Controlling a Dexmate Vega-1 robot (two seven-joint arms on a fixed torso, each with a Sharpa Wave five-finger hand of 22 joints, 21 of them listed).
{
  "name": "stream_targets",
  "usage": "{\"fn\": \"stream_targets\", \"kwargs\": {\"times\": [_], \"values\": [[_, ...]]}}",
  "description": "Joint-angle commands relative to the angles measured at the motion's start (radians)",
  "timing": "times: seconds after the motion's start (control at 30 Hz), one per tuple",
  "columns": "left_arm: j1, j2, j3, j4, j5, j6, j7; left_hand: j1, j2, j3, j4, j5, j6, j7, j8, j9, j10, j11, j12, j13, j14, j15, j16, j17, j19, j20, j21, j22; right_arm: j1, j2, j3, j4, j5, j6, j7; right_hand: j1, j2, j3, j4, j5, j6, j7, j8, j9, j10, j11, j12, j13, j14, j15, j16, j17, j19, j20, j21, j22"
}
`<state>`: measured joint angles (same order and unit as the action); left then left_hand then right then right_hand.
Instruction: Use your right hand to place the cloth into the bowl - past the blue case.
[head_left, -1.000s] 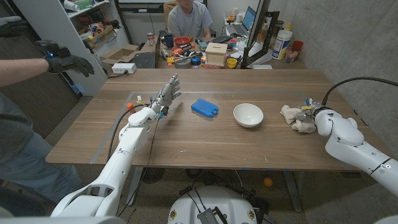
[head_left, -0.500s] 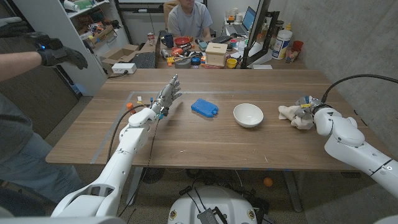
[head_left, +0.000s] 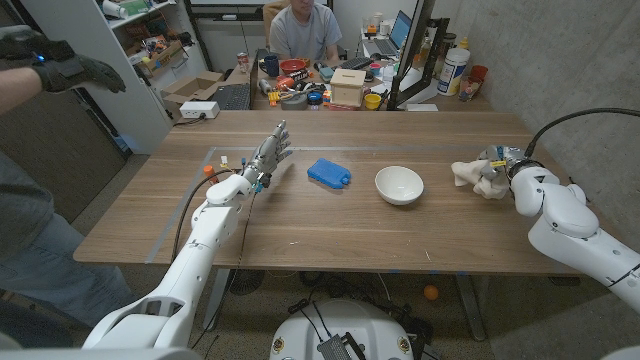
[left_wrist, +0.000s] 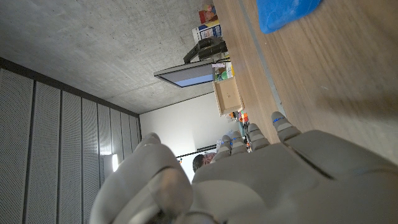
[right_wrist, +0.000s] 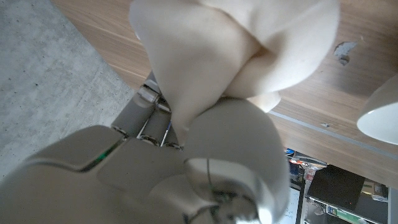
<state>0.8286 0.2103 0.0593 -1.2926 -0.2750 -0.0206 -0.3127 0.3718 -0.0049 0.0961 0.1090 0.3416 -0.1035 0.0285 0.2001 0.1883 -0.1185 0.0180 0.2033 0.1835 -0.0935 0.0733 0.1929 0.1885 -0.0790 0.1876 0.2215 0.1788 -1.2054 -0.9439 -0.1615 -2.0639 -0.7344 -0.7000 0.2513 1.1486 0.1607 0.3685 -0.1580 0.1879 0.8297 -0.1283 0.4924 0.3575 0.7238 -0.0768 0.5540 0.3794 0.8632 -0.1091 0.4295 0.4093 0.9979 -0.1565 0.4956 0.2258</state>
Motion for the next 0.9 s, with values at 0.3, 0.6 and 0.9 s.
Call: {"fn": "stream_targets", "kwargs": {"times": [0.3,0.6,0.9], "values": [[0.035,0.025,-0.008,-0.099,-0.006,0.034,0.017,0.005,0.010,-0.006,-0.001,-0.001,0.005,-0.002,0.003,0.003,0.003,0.003,0.003,0.006,0.000,0.002,0.002,0.002,0.001,0.006,-0.003,0.002,-0.177,-0.027,0.167,-0.249,-0.072,-0.047,-0.010,0.032,-0.001,-0.007,0.002,-0.002,0.035,0.023,0.010,-0.008,0.047,-0.039,0.025,0.032,0.002,-0.107,0.008,0.023,-0.033,-0.055,0.020,0.011],[0.042,0.038,-0.012,-0.133,-0.015,0.041,0.018,0.006,0.011,-0.008,-0.001,-0.001,0.005,-0.002,0.003,0.003,0.004,0.005,0.003,0.006,0.000,0.001,0.001,0.002,0.001,0.004,-0.004,0.002,-0.164,-0.035,0.130,-0.314,-0.142,-0.040,0.032,0.038,-0.004,-0.011,0.003,-0.002,0.042,0.027,0.009,-0.013,0.048,-0.044,0.023,0.039,0.001,-0.104,0.005,0.031,-0.046,-0.054,0.029,0.014],[0.052,0.053,-0.019,-0.156,-0.023,0.038,0.018,0.007,0.012,-0.009,-0.001,-0.002,0.006,0.004,0.003,0.003,0.003,0.007,0.003,0.006,-0.001,0.000,0.001,0.002,0.004,0.003,-0.004,0.002,-0.111,-0.009,0.048,-0.345,-0.217,-0.001,0.061,0.041,-0.004,-0.014,0.007,-0.002,0.040,0.030,0.012,-0.006,0.045,-0.039,0.019,0.044,0.002,-0.106,0.003,0.037,-0.053,-0.054,0.041,0.017]]}}
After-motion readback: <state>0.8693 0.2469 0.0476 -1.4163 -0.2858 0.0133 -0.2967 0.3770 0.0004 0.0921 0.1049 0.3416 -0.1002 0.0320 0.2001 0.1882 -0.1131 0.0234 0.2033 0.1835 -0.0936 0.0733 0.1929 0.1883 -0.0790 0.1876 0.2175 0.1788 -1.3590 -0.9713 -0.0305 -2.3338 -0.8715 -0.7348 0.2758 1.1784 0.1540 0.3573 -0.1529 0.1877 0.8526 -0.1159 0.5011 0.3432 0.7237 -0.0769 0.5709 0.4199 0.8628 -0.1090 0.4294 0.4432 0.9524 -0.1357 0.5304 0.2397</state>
